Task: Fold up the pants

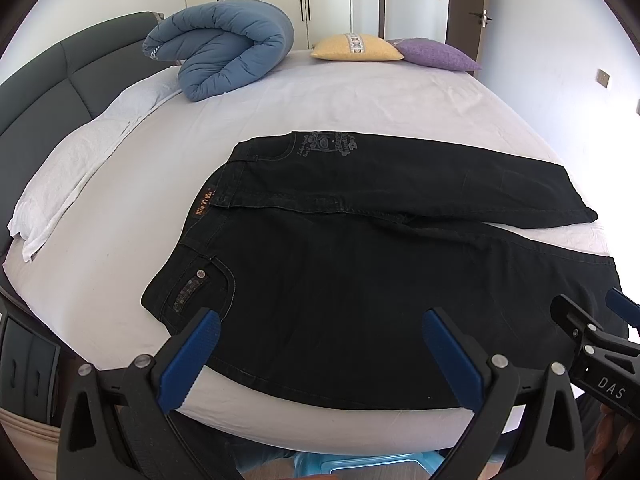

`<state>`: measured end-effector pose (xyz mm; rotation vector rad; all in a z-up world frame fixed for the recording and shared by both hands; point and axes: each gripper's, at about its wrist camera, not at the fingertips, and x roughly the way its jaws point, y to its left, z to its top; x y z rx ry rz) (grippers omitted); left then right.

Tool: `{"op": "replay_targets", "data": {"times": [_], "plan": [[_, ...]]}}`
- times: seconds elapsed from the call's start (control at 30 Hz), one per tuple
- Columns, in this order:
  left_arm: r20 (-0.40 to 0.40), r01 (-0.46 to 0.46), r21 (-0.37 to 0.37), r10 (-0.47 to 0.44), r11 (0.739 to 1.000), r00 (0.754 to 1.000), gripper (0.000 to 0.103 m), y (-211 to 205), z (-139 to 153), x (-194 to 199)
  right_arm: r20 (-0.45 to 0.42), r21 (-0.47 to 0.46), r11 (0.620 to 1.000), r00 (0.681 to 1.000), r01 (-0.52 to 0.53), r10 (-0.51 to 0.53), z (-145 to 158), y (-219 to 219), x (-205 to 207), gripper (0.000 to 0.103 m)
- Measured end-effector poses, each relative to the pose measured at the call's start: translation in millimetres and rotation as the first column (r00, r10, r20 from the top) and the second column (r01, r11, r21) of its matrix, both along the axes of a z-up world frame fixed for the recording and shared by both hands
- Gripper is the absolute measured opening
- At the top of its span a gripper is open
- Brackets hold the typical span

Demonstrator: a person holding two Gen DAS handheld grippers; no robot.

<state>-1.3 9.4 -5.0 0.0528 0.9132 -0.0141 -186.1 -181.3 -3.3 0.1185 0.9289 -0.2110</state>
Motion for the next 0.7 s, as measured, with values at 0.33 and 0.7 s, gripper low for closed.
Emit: {"op": "replay_targets", "data": {"times": [0.33,0.7], "plan": [[-0.001,-0.001,0.002,0.001,1.0,1.0,0.103,-1.4,-1.2,-0.7,-0.002,0.006,1.0,1.0,-0.001,0.001,-1.6,-0.3,-2.2,0.103],[-0.004,-0.002,0.001,0.002,1.0,1.0,0.103,-1.0,-2.0,-0.7,-0.005,0.008,1.0,1.0,0.001,-0.001,-2.0,0.8,-2.0,0.103]]}}
